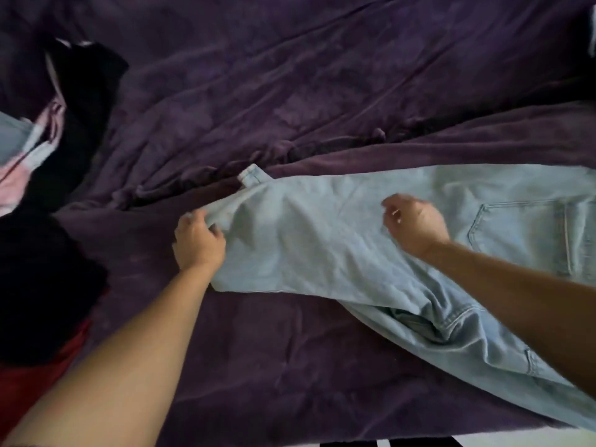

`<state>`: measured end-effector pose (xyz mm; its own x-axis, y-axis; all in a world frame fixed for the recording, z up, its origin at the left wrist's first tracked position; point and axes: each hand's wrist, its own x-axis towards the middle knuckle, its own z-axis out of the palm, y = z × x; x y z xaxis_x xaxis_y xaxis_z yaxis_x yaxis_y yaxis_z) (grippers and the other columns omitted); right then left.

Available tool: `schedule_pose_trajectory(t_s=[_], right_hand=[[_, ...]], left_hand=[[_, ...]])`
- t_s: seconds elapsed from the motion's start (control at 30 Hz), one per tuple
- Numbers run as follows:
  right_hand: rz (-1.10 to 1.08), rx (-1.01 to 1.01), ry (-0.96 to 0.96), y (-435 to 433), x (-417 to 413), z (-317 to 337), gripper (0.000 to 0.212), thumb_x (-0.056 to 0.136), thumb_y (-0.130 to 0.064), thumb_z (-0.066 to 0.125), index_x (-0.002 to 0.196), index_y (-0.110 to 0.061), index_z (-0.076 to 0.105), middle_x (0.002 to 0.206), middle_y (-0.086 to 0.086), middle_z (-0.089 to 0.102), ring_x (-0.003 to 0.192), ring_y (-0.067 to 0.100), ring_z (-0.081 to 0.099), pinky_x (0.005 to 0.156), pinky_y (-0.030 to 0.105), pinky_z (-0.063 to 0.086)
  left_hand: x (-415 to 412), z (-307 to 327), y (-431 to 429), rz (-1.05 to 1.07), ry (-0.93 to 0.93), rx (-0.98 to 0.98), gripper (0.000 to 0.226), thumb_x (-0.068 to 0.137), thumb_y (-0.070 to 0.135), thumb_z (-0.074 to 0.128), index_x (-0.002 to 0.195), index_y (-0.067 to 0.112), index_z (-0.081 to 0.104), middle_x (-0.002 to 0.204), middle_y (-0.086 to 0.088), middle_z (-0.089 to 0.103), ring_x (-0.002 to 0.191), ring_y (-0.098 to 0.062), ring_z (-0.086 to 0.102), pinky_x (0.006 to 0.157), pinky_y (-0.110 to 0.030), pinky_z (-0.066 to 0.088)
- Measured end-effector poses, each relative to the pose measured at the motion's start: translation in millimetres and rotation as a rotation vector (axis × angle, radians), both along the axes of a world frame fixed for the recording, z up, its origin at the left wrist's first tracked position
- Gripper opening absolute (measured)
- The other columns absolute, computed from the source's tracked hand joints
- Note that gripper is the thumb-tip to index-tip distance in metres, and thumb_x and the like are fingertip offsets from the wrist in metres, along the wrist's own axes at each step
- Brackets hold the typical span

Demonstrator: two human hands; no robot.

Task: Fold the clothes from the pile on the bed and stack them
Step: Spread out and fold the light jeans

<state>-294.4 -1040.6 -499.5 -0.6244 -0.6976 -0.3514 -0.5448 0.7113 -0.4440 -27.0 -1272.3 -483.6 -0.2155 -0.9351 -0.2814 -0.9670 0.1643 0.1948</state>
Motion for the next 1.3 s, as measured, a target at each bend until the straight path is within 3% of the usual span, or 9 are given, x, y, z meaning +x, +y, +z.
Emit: schedule_pose_trajectory(t_s=[0.13,0.27,0.4,0.47,0.6,0.67,0.83,1.1,1.3], right_hand=[[0.346,0.136,-0.205,-1.1,110.3,-6.8,0.015,0.090,-0.027,0.053,0.094,-0.022,0.066,0.098,0.003,0.069,0.093,0.029,0.064,0.073,0.032,0.047],[0.505,0.229,-0.239,-4.3,171.6,-14.8,0.037,0.090,-0.030,0.053,0.128,-0.026,0.055,0.133,-0.001,0.051,0.124,0.022,0.047,0.092,0.033,0.045],[0.497,0.260,-0.061,-25.3,183.6,-32.0,0.080,0.081,-0.027,0.066,0.149,-0.029,0.025,0.158,0.005,0.013,0.145,0.027,0.015,0.110,0.039,0.031],[0.471,0.352,0.050,-39.2,187.0,-46.3,0.089,0.078,-0.028,0.069,0.151,-0.031,0.018,0.160,0.006,0.006,0.147,0.029,0.008,0.110,0.043,0.028],[0.278,0.328,0.185,-58.0,197.4,-61.5,0.051,0.084,-0.021,0.059,0.133,-0.030,0.053,0.150,-0.001,0.040,0.138,0.025,0.033,0.098,0.042,0.037],[0.158,0.319,0.170,-66.8,201.0,-55.5,0.036,0.086,-0.023,0.056,0.122,-0.026,0.062,0.135,-0.002,0.055,0.127,0.025,0.046,0.094,0.040,0.038],[-0.175,0.191,0.159,-81.3,184.8,-12.8,0.027,0.089,-0.022,0.054,0.114,-0.020,0.064,0.114,0.013,0.067,0.100,0.039,0.061,0.084,0.043,0.044],[-0.205,0.172,0.191,-41.1,206.6,-2.4,0.031,0.083,-0.032,0.068,0.110,-0.018,0.063,0.112,0.008,0.059,0.110,0.032,0.054,0.086,0.041,0.044],[-0.028,0.280,-0.012,-21.2,244.6,-43.2,0.028,0.089,-0.036,0.050,0.091,-0.016,0.069,0.100,0.009,0.066,0.100,0.033,0.062,0.077,0.038,0.050]], left_hand=[[82.4,-10.0,23.1,0.263,-0.053,0.235,0.047,0.089,0.019,0.060,0.134,0.013,0.046,0.131,-0.019,0.050,0.117,-0.037,0.052,0.091,-0.042,0.043],[125.2,-27.1,3.8,0.335,-0.016,0.285,0.063,0.086,0.023,0.066,0.142,0.019,0.036,0.140,-0.015,0.045,0.123,-0.034,0.049,0.098,-0.043,0.045],[115.4,-49.7,-54.9,0.129,0.076,0.214,0.084,0.076,0.027,0.077,0.146,0.024,0.030,0.144,-0.017,0.034,0.129,-0.034,0.040,0.105,-0.044,0.038],[103.1,-63.8,-83.1,-0.109,0.067,0.184,0.063,0.078,0.024,0.074,0.135,0.015,0.049,0.144,-0.017,0.036,0.130,-0.034,0.039,0.106,-0.044,0.037],[84.9,-39.8,-111.4,-0.195,0.362,0.224,0.011,0.086,0.012,0.057,0.082,0.005,0.064,0.097,-0.011,0.065,0.095,-0.027,0.057,0.079,-0.033,0.040],[85.0,-12.1,-129.6,0.017,0.593,0.377,0.022,0.083,0.015,0.054,0.061,0.015,0.054,0.064,0.001,0.055,0.067,-0.017,0.050,0.061,-0.030,0.036],[67.2,31.9,-168.0,0.365,0.824,0.671,0.015,0.086,0.022,0.055,0.077,0.015,0.063,0.070,-0.002,0.065,0.055,-0.015,0.058,0.056,-0.024,0.046],[84.8,-26.3,-116.5,0.457,0.478,0.993,0.058,0.077,0.056,0.065,0.124,0.024,0.053,0.117,-0.004,0.060,0.096,-0.028,0.064,0.076,-0.046,0.049],[73.1,-39.7,-66.5,0.538,0.665,1.096,0.011,0.092,0.005,0.046,0.100,0.007,0.053,0.060,-0.005,0.068,0.054,-0.016,0.069,0.049,-0.023,0.054]])
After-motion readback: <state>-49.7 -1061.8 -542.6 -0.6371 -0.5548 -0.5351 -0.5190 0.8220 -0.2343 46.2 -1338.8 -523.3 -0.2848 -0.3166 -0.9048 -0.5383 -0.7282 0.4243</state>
